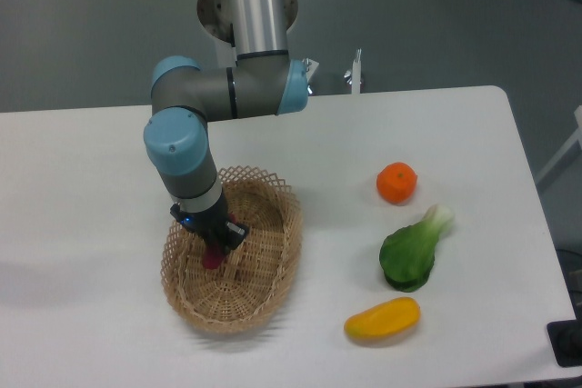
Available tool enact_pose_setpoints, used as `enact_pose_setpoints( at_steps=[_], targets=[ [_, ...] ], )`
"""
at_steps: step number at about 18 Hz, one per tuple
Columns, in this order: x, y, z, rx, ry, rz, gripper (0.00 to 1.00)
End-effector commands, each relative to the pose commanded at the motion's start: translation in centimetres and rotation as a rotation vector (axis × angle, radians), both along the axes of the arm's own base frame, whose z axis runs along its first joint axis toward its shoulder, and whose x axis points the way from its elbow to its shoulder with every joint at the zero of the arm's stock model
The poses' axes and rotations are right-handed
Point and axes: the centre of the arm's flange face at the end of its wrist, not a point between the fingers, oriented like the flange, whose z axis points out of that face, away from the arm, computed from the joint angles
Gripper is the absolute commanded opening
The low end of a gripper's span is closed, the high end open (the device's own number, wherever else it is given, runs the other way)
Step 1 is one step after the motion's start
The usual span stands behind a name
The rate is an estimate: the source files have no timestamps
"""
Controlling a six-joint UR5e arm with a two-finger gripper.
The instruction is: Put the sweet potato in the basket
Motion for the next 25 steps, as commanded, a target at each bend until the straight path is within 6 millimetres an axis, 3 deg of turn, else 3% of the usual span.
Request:
enact_pose_setpoints(
  at_steps=[1, 2, 4, 7, 14, 16, 21, 23, 25],
  targets=[
    [-0.1, 0.1, 0.4, 0.003, 0.009, -0.001, 0.9],
    [-0.2, 0.2, 0.8, 0.009, 0.017, -0.002, 1.0],
    [-0.5, 0.4, 1.5, 0.021, 0.025, 0.0, 1.0],
    [-1.6, 0.5, 4.4, 0.07, 0.054, 0.026, 1.0],
    [-10.2, -0.6, 12.6, 0.198, 0.152, 0.134, 1.0],
    [-13.4, -1.0, 15.6, 0.232, 0.188, 0.149, 1.0],
    [-20.9, -5.1, 18.7, 0.159, 0.206, 0.069, 1.0],
    [-22.8, -6.4, 21.0, 0.149, 0.219, 0.053, 1.0],
    [-25.1, -8.4, 21.7, 0.135, 0.204, 0.037, 1.0]
  ],
)
